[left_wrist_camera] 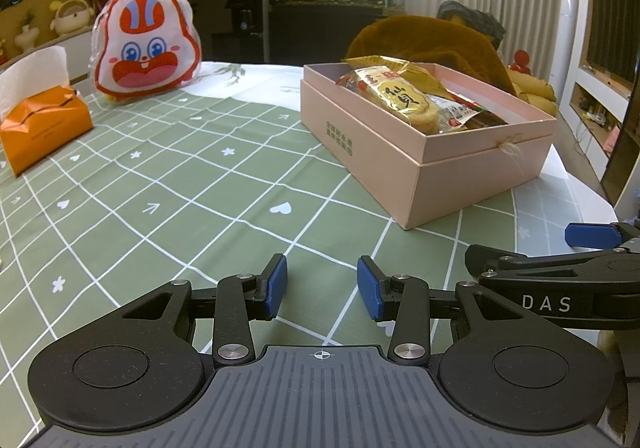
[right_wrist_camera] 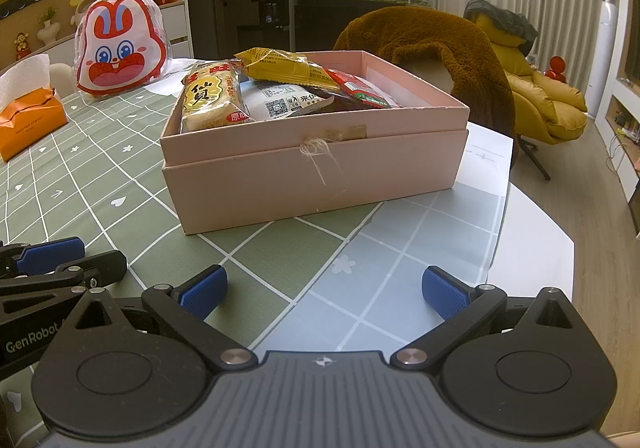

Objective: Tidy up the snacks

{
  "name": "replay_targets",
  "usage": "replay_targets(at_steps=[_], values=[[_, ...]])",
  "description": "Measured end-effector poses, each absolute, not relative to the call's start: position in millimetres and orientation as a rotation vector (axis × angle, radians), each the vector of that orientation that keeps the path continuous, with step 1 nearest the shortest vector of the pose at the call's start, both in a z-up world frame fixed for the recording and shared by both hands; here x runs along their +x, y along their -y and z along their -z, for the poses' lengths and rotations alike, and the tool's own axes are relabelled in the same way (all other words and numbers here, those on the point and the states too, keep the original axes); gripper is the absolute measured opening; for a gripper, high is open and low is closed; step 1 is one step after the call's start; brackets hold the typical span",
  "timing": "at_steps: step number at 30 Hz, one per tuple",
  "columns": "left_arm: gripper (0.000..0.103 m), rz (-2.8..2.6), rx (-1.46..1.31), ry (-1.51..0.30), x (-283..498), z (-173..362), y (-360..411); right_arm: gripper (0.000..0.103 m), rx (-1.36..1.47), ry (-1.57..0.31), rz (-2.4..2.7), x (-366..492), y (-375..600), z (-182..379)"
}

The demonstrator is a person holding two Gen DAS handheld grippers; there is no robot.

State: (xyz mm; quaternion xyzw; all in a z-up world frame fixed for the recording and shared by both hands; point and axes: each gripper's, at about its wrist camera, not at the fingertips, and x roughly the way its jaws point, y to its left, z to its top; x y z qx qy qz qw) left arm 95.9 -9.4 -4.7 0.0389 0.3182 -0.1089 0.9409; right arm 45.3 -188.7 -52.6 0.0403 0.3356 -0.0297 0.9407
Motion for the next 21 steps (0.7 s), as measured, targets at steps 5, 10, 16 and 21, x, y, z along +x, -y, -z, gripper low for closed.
replay_targets(at_steps=[5, 10, 16, 21], values=[[0.045, 0.222, 0.080, -0.649, 96.1, 4.6, 9.6, 0.103, 0.082, -0.685, 0.061, 45.2, 188.5, 52.6], [0.044, 0.223, 0.084, -0.649, 96.0, 4.6, 9.6, 0.103, 0.083, -0.685, 0.061, 45.2, 188.5, 52.6], [0.045, 0.223, 0.087, -0.649, 96.5, 4.5, 9.1, 0.103, 0.083, -0.685, 0.062, 45.2, 188.5, 52.7], [0.045, 0.223, 0.092, -0.649, 97.0, 4.8, 8.1, 0.103, 0.083, -0.685, 0.062, 45.0, 188.2, 52.7]])
